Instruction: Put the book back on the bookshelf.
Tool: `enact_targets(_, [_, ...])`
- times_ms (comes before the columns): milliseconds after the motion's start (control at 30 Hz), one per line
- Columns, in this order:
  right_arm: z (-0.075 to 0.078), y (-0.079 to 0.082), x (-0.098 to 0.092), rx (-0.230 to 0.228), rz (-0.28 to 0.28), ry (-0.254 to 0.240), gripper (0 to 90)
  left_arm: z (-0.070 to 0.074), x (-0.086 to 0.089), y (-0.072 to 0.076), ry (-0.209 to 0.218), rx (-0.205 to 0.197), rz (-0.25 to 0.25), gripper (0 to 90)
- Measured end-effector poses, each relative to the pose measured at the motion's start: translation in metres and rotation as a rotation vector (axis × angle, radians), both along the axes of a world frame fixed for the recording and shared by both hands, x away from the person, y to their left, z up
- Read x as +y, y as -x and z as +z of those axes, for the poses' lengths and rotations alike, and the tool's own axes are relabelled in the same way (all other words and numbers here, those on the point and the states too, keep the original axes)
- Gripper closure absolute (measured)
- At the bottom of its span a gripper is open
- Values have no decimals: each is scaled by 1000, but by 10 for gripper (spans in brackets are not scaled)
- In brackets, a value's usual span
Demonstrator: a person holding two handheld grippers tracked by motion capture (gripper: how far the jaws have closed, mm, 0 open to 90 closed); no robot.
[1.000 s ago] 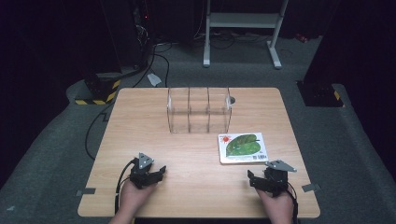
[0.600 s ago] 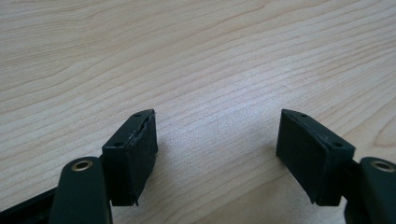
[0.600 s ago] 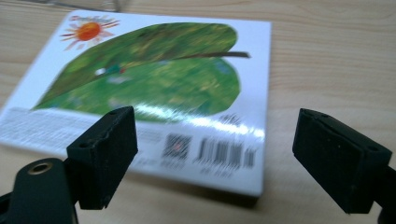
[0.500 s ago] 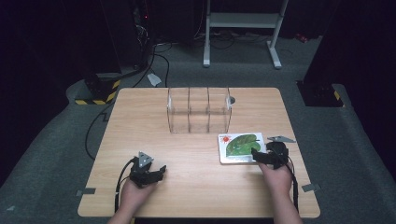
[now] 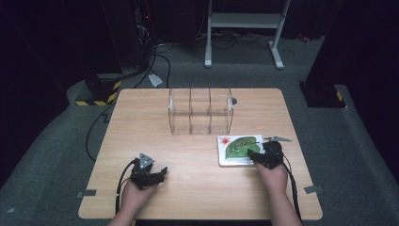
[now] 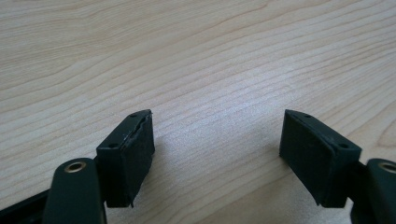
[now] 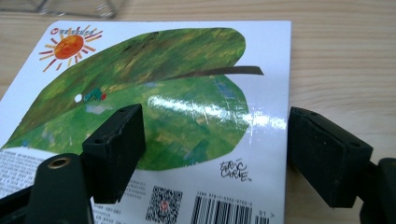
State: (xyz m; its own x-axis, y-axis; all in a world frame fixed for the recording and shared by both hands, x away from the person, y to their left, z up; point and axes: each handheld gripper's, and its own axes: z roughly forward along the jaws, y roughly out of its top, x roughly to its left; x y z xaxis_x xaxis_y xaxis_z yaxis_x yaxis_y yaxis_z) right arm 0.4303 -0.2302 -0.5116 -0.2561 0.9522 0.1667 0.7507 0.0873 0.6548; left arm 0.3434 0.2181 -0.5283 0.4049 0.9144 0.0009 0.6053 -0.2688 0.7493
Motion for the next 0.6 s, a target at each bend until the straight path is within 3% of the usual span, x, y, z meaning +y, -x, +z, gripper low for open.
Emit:
enact_targets(233, [-2,24,28,-9,55,-15,207,0,0,0,0,0,0,262])
enact_targets(433, [-4,50,74,-20,127,-13,210,0,0,0,0,0,0,262])
enact_targets(600, [-5,69,107,-28,149,-17,216,0,0,1,-1,2,-9,260])
